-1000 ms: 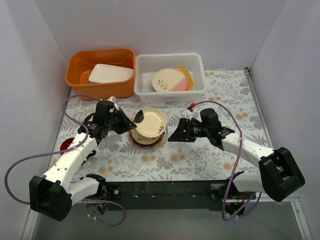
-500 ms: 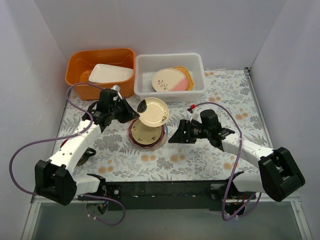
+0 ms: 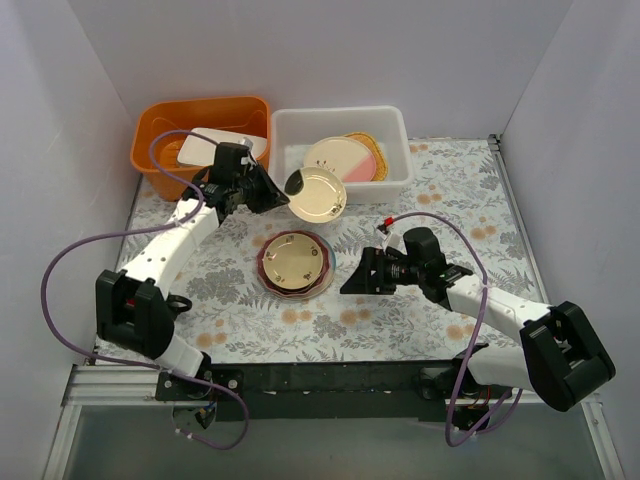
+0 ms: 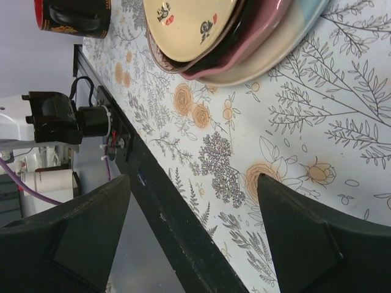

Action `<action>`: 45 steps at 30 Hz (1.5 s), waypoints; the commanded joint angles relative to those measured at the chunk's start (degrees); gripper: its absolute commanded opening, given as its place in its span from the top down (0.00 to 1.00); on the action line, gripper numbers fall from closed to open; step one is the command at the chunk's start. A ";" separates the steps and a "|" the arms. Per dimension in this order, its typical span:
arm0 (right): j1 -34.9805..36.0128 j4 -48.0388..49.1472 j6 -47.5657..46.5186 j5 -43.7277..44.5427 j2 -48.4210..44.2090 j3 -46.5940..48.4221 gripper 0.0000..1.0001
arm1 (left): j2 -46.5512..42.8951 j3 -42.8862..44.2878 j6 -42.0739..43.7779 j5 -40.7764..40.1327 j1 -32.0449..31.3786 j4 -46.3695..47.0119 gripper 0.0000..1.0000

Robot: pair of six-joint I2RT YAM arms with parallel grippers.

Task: Place the plates into the plastic bin on the countertop
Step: Place the plate in the plastic bin.

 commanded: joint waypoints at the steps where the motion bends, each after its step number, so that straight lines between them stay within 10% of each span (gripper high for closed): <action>1: 0.33 2.40 -0.47 -0.92 0.01 -0.88 0.07 | 3.12 6.57 0.85 -0.09 0.22 0.60 1.00; 24: 0.33 3.82 -2.48 -2.15 3.43 -0.71 0.02 | 31.86 40.23 0.42 1.40 0.30 -1.69 1.00; 45: 0.25 3.55 -3.19 -2.50 7.39 1.66 0.02 | 44.17 49.12 -4.33 0.52 0.48 1.21 1.00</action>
